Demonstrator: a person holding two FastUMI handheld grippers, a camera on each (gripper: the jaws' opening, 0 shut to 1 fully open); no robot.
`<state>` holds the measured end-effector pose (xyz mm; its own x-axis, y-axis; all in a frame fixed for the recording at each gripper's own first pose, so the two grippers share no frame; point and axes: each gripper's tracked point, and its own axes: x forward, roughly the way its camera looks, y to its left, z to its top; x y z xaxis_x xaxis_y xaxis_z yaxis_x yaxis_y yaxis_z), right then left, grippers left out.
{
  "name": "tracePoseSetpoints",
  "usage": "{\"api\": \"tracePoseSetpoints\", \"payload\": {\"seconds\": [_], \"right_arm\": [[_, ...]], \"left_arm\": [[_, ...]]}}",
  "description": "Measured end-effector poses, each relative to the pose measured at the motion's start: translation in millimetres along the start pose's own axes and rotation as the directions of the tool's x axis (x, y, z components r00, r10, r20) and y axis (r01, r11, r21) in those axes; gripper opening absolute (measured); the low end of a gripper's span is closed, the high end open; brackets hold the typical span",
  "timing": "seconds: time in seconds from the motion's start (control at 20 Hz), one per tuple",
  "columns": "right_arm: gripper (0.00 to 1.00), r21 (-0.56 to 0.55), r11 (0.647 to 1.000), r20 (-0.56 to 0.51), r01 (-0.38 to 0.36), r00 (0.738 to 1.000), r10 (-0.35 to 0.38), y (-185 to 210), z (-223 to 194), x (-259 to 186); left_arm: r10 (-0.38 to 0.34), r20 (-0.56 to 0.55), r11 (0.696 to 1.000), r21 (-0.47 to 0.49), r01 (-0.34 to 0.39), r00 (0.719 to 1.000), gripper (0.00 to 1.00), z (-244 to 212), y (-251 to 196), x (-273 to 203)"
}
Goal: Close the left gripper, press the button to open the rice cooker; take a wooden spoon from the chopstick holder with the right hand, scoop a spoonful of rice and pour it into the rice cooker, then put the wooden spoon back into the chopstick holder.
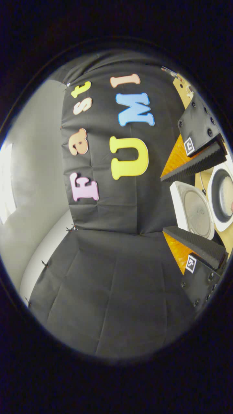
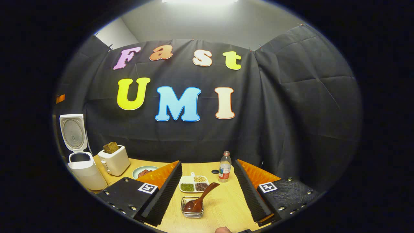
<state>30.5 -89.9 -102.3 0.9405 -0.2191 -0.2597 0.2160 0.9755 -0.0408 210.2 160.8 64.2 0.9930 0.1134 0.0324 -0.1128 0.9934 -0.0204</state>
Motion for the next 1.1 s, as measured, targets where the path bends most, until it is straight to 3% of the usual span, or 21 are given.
{"api": "tracePoseSetpoints", "payload": {"seconds": [0.05,0.1,0.25,0.3,0.35,0.6,0.65,0.75,0.85,1.1], "right_arm": [[0.98,-0.001,1.0,-0.003,0.012,1.0,-0.012,-2,-3,-4],[0.98,-0.005,1.0,-0.005,0.027,1.0,-0.027,-4,-5,-8],[0.98,-0.014,0.998,-0.019,0.067,0.998,-0.067,-11,-10,-20],[0.98,-0.013,0.997,-0.022,0.078,0.997,-0.078,-11,-13,-23],[0.98,-0.013,0.996,-0.025,0.083,0.996,-0.084,-11,-14,-27],[0.98,-0.037,0.993,-0.038,0.11,0.993,-0.112,-10,-21,-38],[0.98,-0.037,0.993,-0.036,0.114,0.993,-0.116,-10,-20,-39],[0.98,-0.03,0.994,-0.029,0.106,0.994,-0.107,-4,-16,-39],[0.98,-0.034,0.995,-0.016,0.098,0.995,-0.099,1,-13,-38],[0.98,-0.028,0.998,-0.013,0.061,0.998,-0.061,10,-12,-30]], "left_arm": [[0.011,-0.008,1.0,-0.005,-0.011,1.0,0.95,-5,7,14],[0.024,-0.027,1.0,-0.01,-0.024,0.999,0.92,-13,14,30],[0.032,-0.06,0.999,-0.009,-0.033,0.998,0.92,-32,23,72],[0.036,-0.068,0.999,-0.005,-0.037,0.997,0.99,-36,26,86],[0.034,-0.087,0.999,-0.002,-0.035,0.996,0.92,-43,28,101],[0.057,-0.199,0.997,-0.044,-0.067,0.978,0.95,-85,38,150],[0.064,-0.227,0.996,-0.045,-0.077,0.972,0.92,-95,39,155],[0.079,-0.264,0.995,-0.041,-0.092,0.961,0.99,-110,42,155],[0.086,-0.259,0.995,-0.026,-0.096,0.962,0.9,-110,41,156],[0.069,-0.269,0.996,-0.041,-0.083,0.961,0.94,-107,34,145]]}}
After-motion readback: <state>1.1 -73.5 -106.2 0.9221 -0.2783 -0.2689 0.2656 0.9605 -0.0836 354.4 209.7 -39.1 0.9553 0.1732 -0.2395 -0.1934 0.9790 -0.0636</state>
